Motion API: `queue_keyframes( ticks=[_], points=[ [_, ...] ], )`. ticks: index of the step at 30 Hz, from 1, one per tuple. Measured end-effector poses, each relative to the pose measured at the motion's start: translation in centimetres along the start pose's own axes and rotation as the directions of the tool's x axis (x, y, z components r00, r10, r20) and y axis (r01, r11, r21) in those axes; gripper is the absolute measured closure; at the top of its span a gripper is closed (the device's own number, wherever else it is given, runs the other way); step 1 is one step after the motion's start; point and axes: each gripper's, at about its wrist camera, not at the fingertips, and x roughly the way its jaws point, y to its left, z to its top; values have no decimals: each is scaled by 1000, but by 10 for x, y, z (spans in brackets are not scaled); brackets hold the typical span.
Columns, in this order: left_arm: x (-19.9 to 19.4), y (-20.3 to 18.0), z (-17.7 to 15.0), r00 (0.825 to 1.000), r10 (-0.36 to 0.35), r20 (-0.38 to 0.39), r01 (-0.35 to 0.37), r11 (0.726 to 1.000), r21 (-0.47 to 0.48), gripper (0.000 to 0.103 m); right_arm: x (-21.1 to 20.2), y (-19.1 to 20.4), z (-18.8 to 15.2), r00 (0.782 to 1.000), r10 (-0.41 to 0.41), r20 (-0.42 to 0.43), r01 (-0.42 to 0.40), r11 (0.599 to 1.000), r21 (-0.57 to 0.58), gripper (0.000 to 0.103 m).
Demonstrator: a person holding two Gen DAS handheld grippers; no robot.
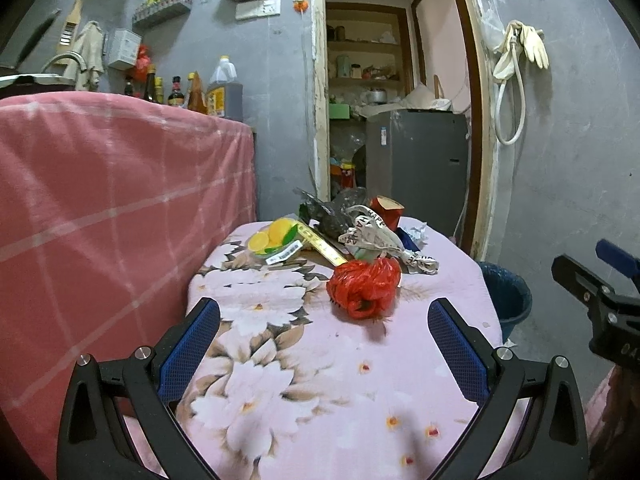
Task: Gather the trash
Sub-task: 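Grasp the red plastic bag with the left tool while the right tool grasps the white ribbon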
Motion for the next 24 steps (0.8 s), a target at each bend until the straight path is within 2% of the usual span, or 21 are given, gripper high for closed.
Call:
queue_keyframes(
  ticks=[7, 14, 17, 19, 20, 21, 24],
  points=[
    [49, 5, 11, 995, -60, -82, 59, 998, -17, 1, 48, -13, 13, 998, 57, -39, -58, 998, -15, 0],
    [95, 11, 21, 979, -122, -165, 114, 992, -58, 1, 101, -26, 22, 984, 138, -110, -140, 990, -10, 0],
    [109, 11, 24, 966, -164, -200, 154, 986, -66, 2, 122, -27, 23, 974, 176, -146, -180, 983, -17, 1],
    [117, 9, 26, 956, -187, -225, 178, 982, -63, 2, 135, -28, 24, 965, 200, -172, -205, 979, -14, 7],
    [120, 7, 26, 951, -199, -235, 189, 980, -65, 2, 141, -27, 25, 961, 207, -184, -213, 977, -12, 14],
    [124, 6, 27, 947, -211, -243, 200, 977, -68, 5, 148, -27, 24, 955, 219, -202, -224, 974, -5, 21],
    [135, 6, 27, 932, -239, -274, 222, 971, -90, 14, 163, -26, 21, 939, 245, -241, -252, 968, 0, 35]
  ],
)
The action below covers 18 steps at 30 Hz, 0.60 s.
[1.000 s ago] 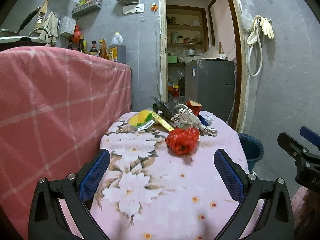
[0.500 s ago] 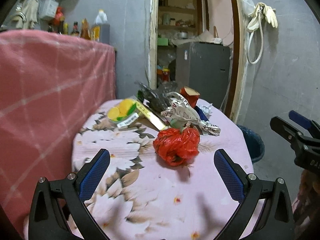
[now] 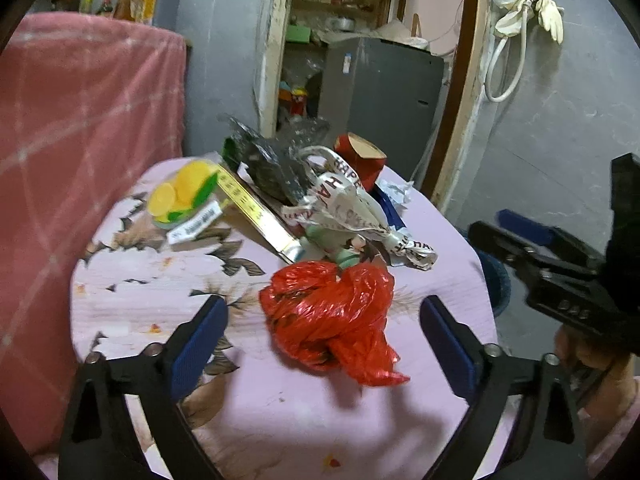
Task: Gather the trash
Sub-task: 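Grasp the red plastic bag with the left tool while the right tool grasps the white ribbon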
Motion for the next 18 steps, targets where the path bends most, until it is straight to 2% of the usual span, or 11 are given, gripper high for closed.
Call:
queue_keyframes(
  ticks=[1, 3, 6, 15, 18],
  points=[
    [3, 2, 1, 1000, -9, -10, 8, 1000, -9, 15, 6, 0, 0, 1000, 10, -16, -10, 1000, -3, 38],
    [8, 4, 2, 999, -26, -36, 25, 999, -21, 28, 14, -1, -1, 999, 29, -40, -29, 1000, -6, 47],
    [16, 7, 2, 996, -41, -73, 39, 999, -29, 40, 25, 1, -3, 994, 72, -78, -73, 997, -13, 52],
    [14, 17, 2, 996, -44, -73, 40, 997, -59, 55, 54, 18, -3, 984, 124, -127, -134, 988, -74, 65],
    [13, 21, 2, 996, -52, -73, 46, 996, -78, 58, 58, 26, -1, 983, 119, -138, -135, 984, -113, 67]
  ],
)
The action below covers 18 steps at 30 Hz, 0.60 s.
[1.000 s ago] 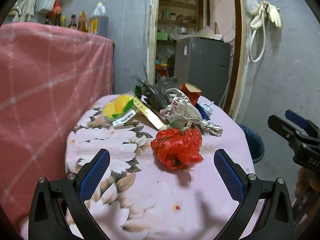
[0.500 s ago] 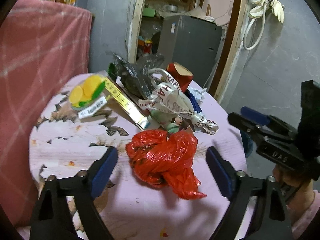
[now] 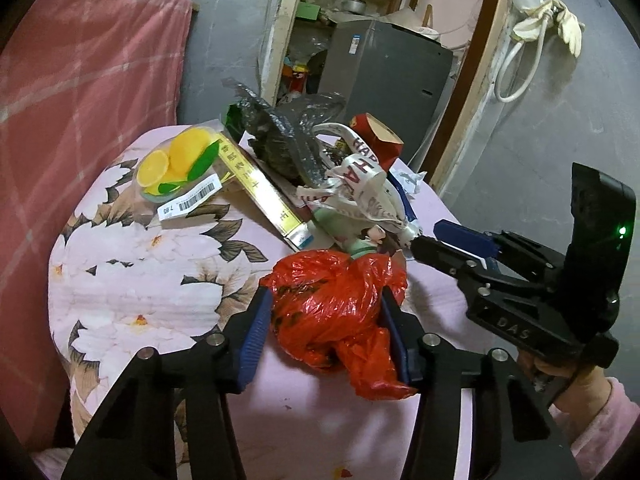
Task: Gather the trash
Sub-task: 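Grasp the red plastic bag with the left tool while the right tool grasps the white ribbon, then carry both items over the blue bin and open both tools to drop them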
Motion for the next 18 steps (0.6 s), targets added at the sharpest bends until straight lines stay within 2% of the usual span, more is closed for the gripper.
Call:
queue_keyframes(
  ticks=[4, 8, 11, 18],
  points=[
    [-2, 3, 0, 1000, -5, -2, 5, 1000, -12, 60, 10, 3, 5, 1000, -8, -17, 8, 1000, -25, 70],
    [-2, 6, 1, 1000, -19, -1, 19, 999, -43, 63, 20, 5, 6, 999, -24, -45, 22, 999, -39, 78],
    [-6, 7, 0, 1000, -24, 7, 24, 998, -63, 65, 23, 7, 6, 999, -16, -52, 14, 999, -36, 81],
    [-19, -1, -6, 998, -13, 59, 17, 997, -69, 67, 9, 13, 0, 1000, -5, -13, 5, 999, -36, 87]
  ],
)
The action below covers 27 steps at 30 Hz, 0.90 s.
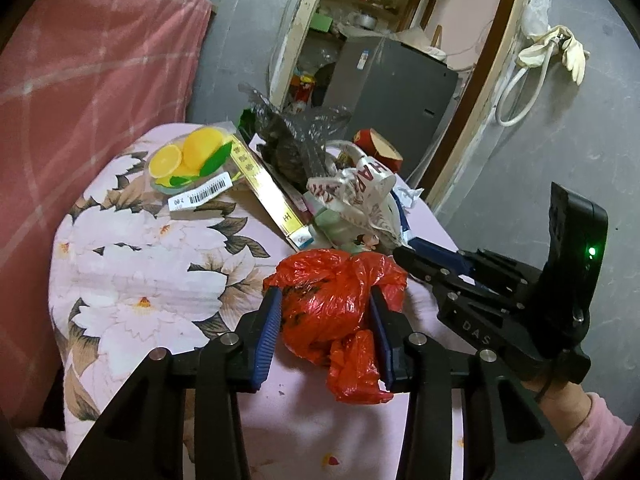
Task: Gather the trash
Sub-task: 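Carry both items over the blue bin and open both tools to drop them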
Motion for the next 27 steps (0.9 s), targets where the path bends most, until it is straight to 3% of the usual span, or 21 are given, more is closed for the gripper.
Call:
queue_keyframes(
  ticks=[11, 19, 27],
  points=[
    [-23, -20, 1, 990, -25, 137, 25, 1000, 8, 67, -45, -1, -11, 987, -61, 146, 62, 998, -4, 88],
    [-8, -59, 24, 971, -79, 228, 69, 996, 49, 67, -90, -37, -17, 941, -203, 269, 181, 978, 107, 88],
    [35, -125, 50, 942, -154, 297, 135, 987, 83, 66, -124, -102, -16, 894, -343, 287, 284, 931, 228, 88]
  ],
)
